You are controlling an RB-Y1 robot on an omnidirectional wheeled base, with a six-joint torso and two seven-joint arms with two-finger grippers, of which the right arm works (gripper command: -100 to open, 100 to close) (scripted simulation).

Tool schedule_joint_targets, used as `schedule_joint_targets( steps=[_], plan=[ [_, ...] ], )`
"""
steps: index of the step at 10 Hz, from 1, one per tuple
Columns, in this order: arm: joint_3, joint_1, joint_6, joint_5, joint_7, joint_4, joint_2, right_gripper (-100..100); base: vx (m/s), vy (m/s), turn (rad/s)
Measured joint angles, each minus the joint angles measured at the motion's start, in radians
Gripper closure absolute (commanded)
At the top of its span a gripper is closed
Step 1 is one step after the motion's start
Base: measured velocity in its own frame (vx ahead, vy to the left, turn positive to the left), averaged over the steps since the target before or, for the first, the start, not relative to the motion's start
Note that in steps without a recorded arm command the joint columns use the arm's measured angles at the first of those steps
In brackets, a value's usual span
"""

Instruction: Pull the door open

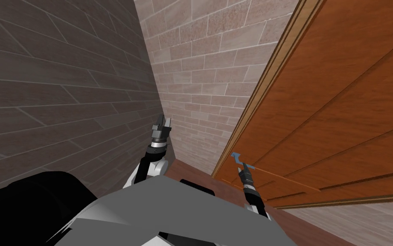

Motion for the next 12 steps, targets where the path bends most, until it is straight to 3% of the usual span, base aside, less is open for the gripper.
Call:
schedule_joint_targets(
  steps=[1, 3, 4, 10, 12],
  plan=[
    [-0.007, -0.018, -0.03, -0.005, -0.011, 0.056, -0.013, -100, 0.137, -0.016, 0.084],
    [-0.013, 0.005, -0.022, -0.009, -0.016, 0.021, -0.02, -100, 0.046, 0.004, -0.003],
    [-0.013, 0.006, -0.02, -0.009, -0.016, 0.02, -0.02, 100, 0.0, 0.0, 0.0],
    [-0.012, 0.006, -0.02, -0.009, -0.016, 0.022, -0.019, 100, -0.022, -0.008, 0.023],
    [-0.001, 0.016, -0.04, -0.003, -0.033, 0.019, -0.035, 100, -0.187, -0.04, 0.119]
  ],
)
